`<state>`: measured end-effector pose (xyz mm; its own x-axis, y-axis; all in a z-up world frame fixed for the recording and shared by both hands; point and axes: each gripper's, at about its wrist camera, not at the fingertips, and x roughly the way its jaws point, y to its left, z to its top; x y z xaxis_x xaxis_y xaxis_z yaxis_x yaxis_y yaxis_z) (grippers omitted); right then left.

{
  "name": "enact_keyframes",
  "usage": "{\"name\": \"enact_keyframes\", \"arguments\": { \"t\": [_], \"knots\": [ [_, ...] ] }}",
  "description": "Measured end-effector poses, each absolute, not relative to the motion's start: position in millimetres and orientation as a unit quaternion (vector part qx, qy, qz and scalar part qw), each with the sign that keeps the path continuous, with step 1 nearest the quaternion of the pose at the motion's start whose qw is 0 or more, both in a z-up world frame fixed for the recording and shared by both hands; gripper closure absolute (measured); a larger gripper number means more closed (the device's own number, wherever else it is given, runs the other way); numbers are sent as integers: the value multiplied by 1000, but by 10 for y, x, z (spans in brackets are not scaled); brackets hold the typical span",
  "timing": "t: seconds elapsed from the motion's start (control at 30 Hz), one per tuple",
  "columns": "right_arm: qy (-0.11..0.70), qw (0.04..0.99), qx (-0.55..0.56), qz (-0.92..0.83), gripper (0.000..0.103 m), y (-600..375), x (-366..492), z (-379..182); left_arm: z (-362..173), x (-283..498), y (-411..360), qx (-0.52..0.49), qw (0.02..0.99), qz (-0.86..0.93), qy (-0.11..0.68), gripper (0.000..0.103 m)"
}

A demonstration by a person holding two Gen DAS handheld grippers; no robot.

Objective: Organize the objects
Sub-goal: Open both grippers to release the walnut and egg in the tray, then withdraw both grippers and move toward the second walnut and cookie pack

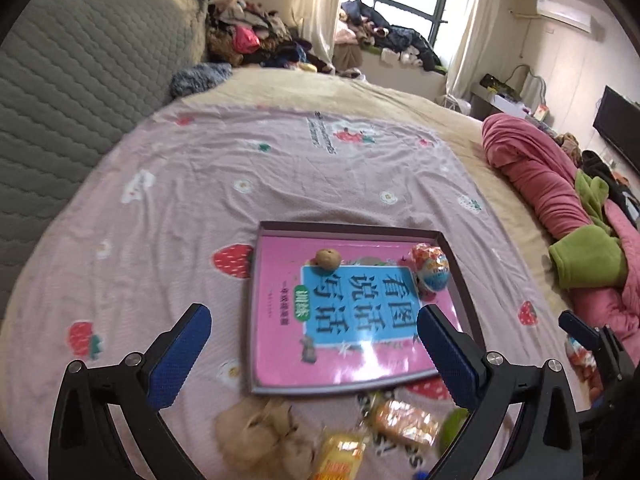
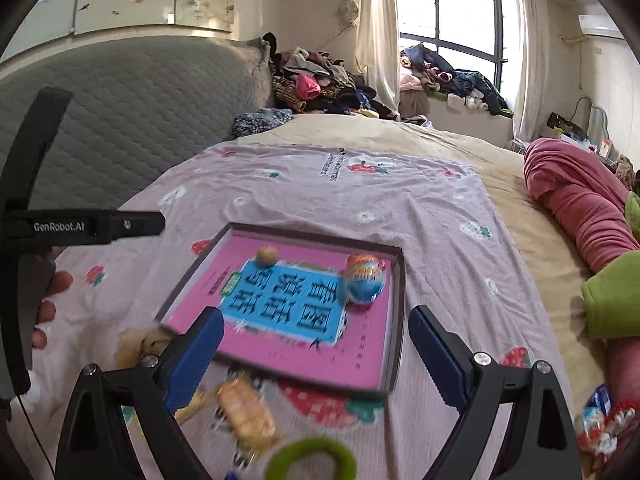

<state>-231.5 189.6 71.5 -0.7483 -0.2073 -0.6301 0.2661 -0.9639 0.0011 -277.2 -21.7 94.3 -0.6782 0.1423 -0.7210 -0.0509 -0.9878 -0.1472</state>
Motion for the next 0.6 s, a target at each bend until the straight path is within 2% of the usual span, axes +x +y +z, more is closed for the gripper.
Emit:
{"name": "enact_keyframes", "arguments": {
  "t": [0.3, 0.6],
  "knots": [
    [65, 119, 339, -931, 9, 1834, -1733, 989, 1084, -1921, -318, -386, 73, 918, -59, 0],
    [73, 107, 326, -937, 8, 1762, -1184, 1178, 1071, -1405, -504, -379, 73, 920, -74, 0]
  ]
}}
